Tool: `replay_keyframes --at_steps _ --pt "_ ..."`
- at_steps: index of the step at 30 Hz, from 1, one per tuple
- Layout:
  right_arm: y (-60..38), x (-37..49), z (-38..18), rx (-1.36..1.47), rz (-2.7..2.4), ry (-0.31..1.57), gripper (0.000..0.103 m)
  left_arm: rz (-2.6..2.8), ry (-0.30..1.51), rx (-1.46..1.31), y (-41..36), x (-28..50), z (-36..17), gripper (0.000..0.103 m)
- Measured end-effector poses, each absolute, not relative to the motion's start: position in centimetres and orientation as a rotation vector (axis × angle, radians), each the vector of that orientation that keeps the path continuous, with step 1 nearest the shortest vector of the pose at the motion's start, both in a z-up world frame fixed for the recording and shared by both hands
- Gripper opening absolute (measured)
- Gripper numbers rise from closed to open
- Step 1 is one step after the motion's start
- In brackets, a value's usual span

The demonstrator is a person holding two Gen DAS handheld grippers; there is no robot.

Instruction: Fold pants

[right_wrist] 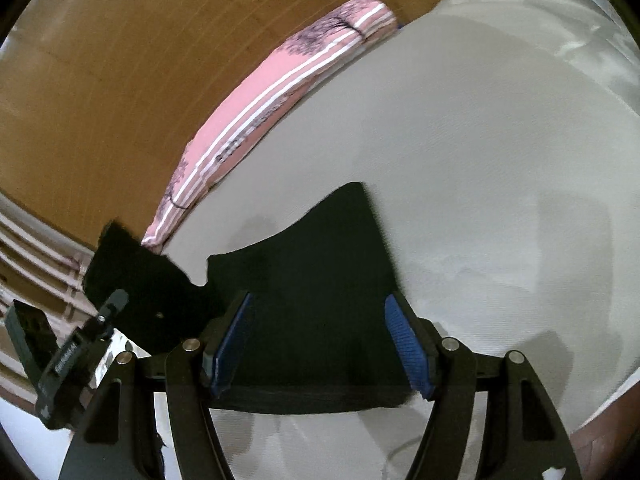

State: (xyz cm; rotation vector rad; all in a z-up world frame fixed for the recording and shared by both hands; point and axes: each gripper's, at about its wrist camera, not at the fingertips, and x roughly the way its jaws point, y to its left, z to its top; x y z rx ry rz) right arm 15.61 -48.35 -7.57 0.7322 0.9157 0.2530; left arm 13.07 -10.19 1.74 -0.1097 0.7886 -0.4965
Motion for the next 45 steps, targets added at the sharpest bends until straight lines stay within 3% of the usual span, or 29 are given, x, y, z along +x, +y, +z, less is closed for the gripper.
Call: replay_keyframes --at_steps 7,10,12,13,17,21,32,43,45 --pt "-50.3 15.6 -9.4 0.783 0.256 0.944 0.066 -0.541 0.939 0.103 -18.8 11.6 -5.2 0.024" --pt "-50.1 16.2 -10.0 0.800 0.286 0.965 0.066 -0.535 0.912 0.194 -20.1 10.6 -6.3 0.026" --pt "-49.8 16.7 -10.2 0.789 0.308 0.979 0.066 -0.560 0.894 0.235 -20.6 9.7 -6.0 0.038" --pt "-49.7 17.0 -10.2 0.789 0.330 0.981 0.066 -0.599 0.902 0.235 -20.7 9.3 -5.7 0.039" --pt "-49.1 18.8 -10.6 0.818 0.437 1.004 0.066 -0.669 0.901 0.175 -19.1 8.1 -4.3 0.042" --pt "-47.7 20.6 -11.2 0.798 0.495 1.049 0.066 -0.638 0.867 0.134 -16.1 7.7 -2.7 0.052" --pt "-44.5 26.6 -12.9 0.696 0.635 1.116 0.066 -0.342 0.916 0.004 -5.8 10.6 -4.2 0.053" --pt "-42.3 30.1 -13.8 0.657 0.764 1.116 0.064 -0.283 0.980 -0.005 -4.6 11.9 -7.6 0.053" --pt "-42.0 29.9 -13.9 0.660 0.794 1.120 0.053 -0.280 0.978 0.001 -4.7 11.9 -7.9 0.055"
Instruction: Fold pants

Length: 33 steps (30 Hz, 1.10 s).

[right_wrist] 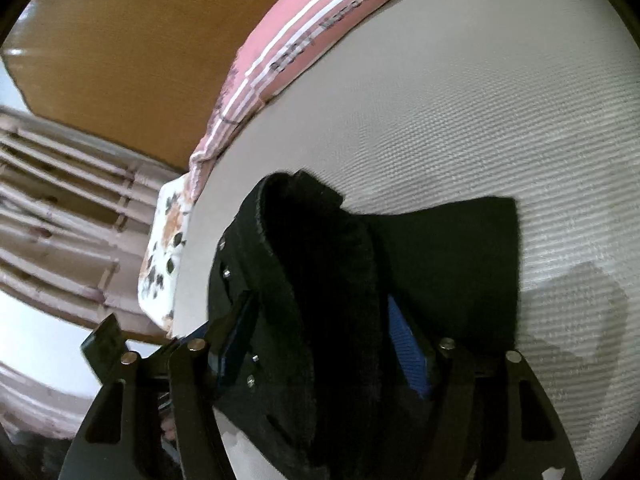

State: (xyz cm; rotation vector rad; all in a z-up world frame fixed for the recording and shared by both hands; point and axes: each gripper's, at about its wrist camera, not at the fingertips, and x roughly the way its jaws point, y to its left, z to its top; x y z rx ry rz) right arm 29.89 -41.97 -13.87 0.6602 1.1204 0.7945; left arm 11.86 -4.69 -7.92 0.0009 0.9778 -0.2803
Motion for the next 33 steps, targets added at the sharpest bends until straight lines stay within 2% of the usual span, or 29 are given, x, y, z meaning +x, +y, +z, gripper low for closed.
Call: replay_keyframes --at_steps 2,4,5,6,9,14,18,23,25,26,27,33 --pt "-41.0 29.9 -14.1 0.657 0.822 1.136 0.048 -0.279 0.975 0.011 -4.9 12.0 -7.9 0.056" --pt "-40.3 29.7 -14.0 0.638 0.808 1.126 0.037 -0.281 0.975 0.009 -4.8 12.1 -7.9 0.056" --pt "-40.3 29.7 -14.0 0.668 0.790 1.129 0.025 -0.281 0.978 0.005 -4.7 12.3 -7.8 0.056" --pt "-40.3 29.6 -14.0 0.715 0.783 1.140 0.019 -0.280 0.982 -0.002 -4.6 12.3 -7.7 0.056" --pt "-39.9 28.3 -11.7 0.661 0.721 1.095 0.014 -0.274 0.961 -0.018 -4.3 12.3 -6.8 0.056" --pt "-39.9 25.5 -6.3 0.582 0.648 1.007 0.012 -0.297 0.912 -0.039 -4.3 12.3 -4.9 0.056" --pt "-43.1 24.6 -5.3 0.600 0.552 0.961 0.011 -0.327 0.897 -0.004 -5.4 12.1 -4.4 0.056" --pt "-46.8 24.8 -9.3 0.657 0.429 1.043 0.012 -0.360 0.924 0.080 -7.5 11.8 -5.8 0.056" --pt "-47.3 24.9 -11.6 0.645 0.359 1.086 0.026 -0.340 0.965 0.131 -8.2 12.0 -7.0 0.056" --pt "-47.5 24.9 -12.2 0.647 0.347 1.090 0.038 -0.337 0.979 0.145 -8.3 12.1 -7.5 0.056" --pt "-47.8 24.7 -12.4 0.665 0.334 1.091 0.044 -0.336 0.984 0.152 -8.4 12.0 -7.9 0.056" --pt "-49.2 21.7 -12.1 0.674 0.343 1.091 0.044 -0.345 0.984 0.133 -7.7 11.6 -8.3 0.058"
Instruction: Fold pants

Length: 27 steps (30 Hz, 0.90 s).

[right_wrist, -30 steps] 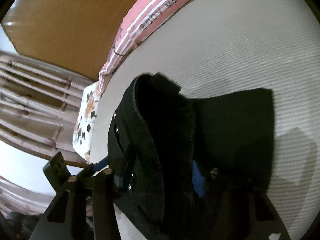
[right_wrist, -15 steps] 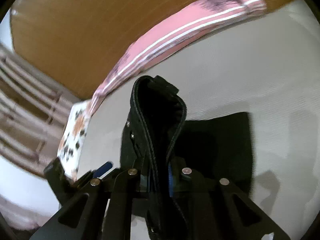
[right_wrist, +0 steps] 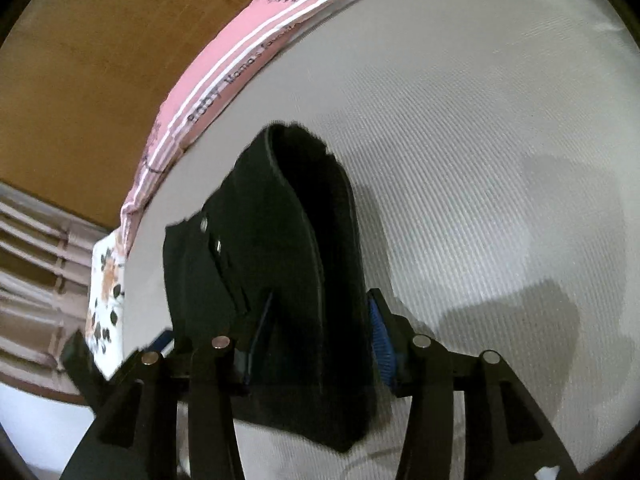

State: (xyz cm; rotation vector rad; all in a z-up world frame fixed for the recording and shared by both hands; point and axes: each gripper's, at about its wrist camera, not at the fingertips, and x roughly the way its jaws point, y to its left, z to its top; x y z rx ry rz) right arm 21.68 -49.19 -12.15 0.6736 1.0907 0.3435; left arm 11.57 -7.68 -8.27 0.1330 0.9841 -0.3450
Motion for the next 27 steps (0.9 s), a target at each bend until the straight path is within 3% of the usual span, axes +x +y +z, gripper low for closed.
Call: replay_keyframes --at_steps 2,4,7,16,27 --pt "-49.5 20.2 -12.2 0.673 0.333 1.090 0.043 -0.343 0.986 0.128 -7.5 11.5 -8.4 0.058" --pt "-49.6 18.8 -11.9 0.679 0.339 1.054 0.023 -0.340 0.987 0.131 -7.5 11.3 -8.5 0.059" --pt "-49.1 17.6 -10.7 0.636 0.302 1.015 0.014 -0.345 0.990 0.140 -7.4 10.9 -8.4 0.059" --pt "-48.7 16.5 -12.4 0.658 0.253 1.045 0.012 -0.342 1.009 0.164 -7.3 9.5 -9.1 0.059" --pt "-48.6 16.6 -12.4 0.666 0.238 1.051 0.023 -0.301 1.029 0.175 -7.6 9.6 -8.5 0.059"
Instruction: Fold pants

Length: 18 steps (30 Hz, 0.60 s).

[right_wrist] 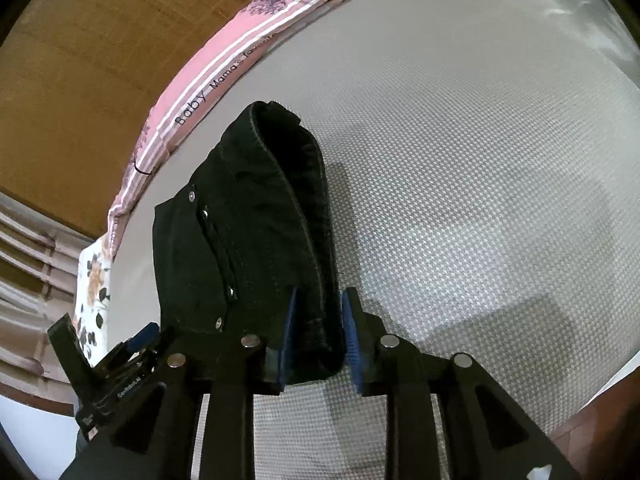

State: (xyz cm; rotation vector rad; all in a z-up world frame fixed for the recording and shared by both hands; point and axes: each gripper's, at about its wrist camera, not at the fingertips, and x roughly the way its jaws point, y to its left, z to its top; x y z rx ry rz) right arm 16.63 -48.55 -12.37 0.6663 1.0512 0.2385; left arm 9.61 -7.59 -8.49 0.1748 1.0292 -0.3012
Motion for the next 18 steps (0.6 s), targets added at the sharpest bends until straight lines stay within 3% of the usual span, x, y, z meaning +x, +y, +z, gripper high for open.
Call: replay_keyframes --at_steps 6,18 --pt "-48.8 16.5 -12.2 0.667 0.215 1.054 0.033 -0.274 1.019 0.209 -7.6 9.4 -7.7 0.059" --pt "-49.3 17.1 -11.9 0.624 0.224 1.082 0.042 -0.228 1.020 0.230 -6.7 10.0 -7.3 0.066"
